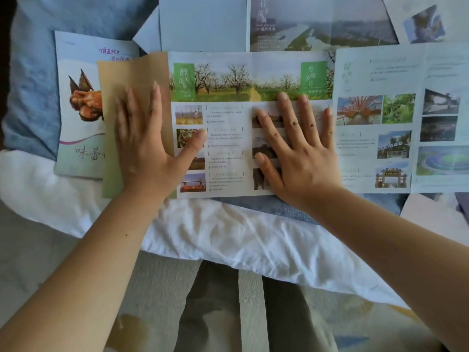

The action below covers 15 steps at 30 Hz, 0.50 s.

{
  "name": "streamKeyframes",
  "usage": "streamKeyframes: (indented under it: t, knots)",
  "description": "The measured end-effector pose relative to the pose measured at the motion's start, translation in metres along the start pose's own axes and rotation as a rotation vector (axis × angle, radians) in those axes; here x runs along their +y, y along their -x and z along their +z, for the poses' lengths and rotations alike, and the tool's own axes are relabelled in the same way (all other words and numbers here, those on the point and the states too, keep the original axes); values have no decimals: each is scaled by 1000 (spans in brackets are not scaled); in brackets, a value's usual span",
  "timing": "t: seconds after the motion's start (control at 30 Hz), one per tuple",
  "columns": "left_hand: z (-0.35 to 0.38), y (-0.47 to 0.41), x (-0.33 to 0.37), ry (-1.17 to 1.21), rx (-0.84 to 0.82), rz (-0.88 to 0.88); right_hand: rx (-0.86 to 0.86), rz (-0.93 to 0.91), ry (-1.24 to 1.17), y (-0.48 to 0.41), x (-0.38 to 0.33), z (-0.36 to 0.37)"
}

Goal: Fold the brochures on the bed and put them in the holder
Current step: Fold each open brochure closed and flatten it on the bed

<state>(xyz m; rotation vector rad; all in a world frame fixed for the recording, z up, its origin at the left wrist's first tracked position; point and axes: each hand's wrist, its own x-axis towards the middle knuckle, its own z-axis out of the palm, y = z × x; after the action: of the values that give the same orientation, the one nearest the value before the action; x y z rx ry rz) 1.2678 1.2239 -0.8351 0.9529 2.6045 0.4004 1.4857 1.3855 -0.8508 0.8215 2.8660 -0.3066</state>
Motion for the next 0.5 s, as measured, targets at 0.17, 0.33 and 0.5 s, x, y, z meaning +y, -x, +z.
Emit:
streamKeyframes:
  t: [0.17, 0.33, 0.5]
  knots:
    - [0, 4, 11, 199, -17, 36, 13, 7, 9, -1, 0, 3]
    - [3, 9, 30, 235, 12, 43, 16, 3, 5, 0, 0, 3]
    - [7, 9, 44, 239, 24, -23, 4, -32, -52, 2, 7, -3]
